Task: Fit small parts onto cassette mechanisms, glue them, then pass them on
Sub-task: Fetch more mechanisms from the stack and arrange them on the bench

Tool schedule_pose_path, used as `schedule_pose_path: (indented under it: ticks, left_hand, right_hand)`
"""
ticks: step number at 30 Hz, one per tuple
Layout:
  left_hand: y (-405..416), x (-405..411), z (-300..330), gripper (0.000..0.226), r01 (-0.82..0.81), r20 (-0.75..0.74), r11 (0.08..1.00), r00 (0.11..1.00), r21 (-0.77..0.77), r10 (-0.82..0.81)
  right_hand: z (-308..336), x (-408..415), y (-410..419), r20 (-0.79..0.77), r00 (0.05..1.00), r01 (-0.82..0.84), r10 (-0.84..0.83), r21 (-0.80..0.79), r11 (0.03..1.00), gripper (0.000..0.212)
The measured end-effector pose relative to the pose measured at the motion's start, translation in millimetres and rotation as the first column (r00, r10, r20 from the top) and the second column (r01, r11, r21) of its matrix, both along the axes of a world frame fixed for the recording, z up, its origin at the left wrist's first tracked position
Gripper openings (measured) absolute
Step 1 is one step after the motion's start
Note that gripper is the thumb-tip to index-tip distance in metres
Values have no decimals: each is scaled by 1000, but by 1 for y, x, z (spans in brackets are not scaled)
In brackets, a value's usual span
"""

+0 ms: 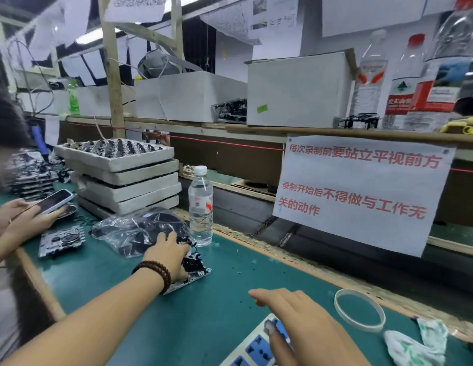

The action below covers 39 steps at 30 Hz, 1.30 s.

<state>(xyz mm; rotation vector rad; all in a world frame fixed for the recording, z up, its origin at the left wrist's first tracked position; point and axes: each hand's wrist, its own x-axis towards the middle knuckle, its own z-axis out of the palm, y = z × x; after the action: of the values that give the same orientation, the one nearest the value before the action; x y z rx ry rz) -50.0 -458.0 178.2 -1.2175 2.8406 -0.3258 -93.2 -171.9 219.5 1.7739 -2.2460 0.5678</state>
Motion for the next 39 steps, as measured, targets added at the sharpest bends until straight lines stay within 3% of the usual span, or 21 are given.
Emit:
schedule_pose_path:
  ticks: [2, 3, 4, 6, 9, 12, 14, 17, 21, 24, 28, 32, 35, 39]
  left_hand:
    - [1, -5, 7, 35, 51, 58, 995, 997, -83, -46]
    - [1, -8, 9, 29, 71, 75, 991, 995, -111, -63]
    - [2, -10, 9, 31, 88, 86, 988, 993, -126, -78]
    - [2, -12, 3, 35, 114, 81, 988, 991, -104, -106]
    - [-5, -12, -13, 50, 80, 6, 997, 997, -9, -80]
    - [-14, -5, -23, 70, -32, -16, 997, 999, 67, 33]
    - [-17, -1, -28, 73, -60, 0, 995, 998, 78, 60]
    - [-18, 0, -26, 65, -45, -22, 999, 999, 20, 45]
    - [-17, -2, -24, 55, -3, -60, 994, 998, -112, -4]
    - [-18, -1, -22, 56, 2, -105, 990, 994, -144, -17]
    - [-22, 2, -19, 50, -3, -153, 983, 988, -184, -25]
    - [-22, 4, -11, 49, -5, -170, 975, 985, -220, -33]
    - [-17, 5, -2, 55, 9, -178, 967, 982, -254, -56]
    - [1, 15, 25, 45, 70, -245, 938, 956, -341, -160]
  right_hand:
    - [-6, -6, 4, 74, 997, 20, -16, -42, 999, 46]
    - [-5, -3, 6, 117, 993, 33, -35, 15, 999, 44]
    - [-7, 0, 6, 119, 992, 44, -50, 51, 998, 44]
    - [-7, 1, 8, 11, 998, 63, -63, -33, 997, 46]
    - [-5, 3, 12, -12, 997, 70, -72, -90, 993, 44]
    - [-8, -1, 12, 27, 1000, 7, -11, 112, 994, 44]
    - [-9, -3, 9, 28, 999, 29, -32, 88, 996, 59]
    - [-6, 1, 6, 74, 997, 31, -38, 96, 995, 45]
    - [0, 3, -1, 63, 997, 35, -44, 140, 990, 46]
    - [4, 10, -5, 79, 996, 32, -39, 81, 996, 47]
    - [10, 12, -7, -25, 994, 104, -105, -64, 993, 40]
    - [16, 11, -8, 7, 999, -41, 41, -13, 999, 47]
    - [17, 10, -6, -28, 999, -42, 40, -74, 996, 45]
    - [20, 11, 2, -58, 998, -40, 36, -65, 997, 45]
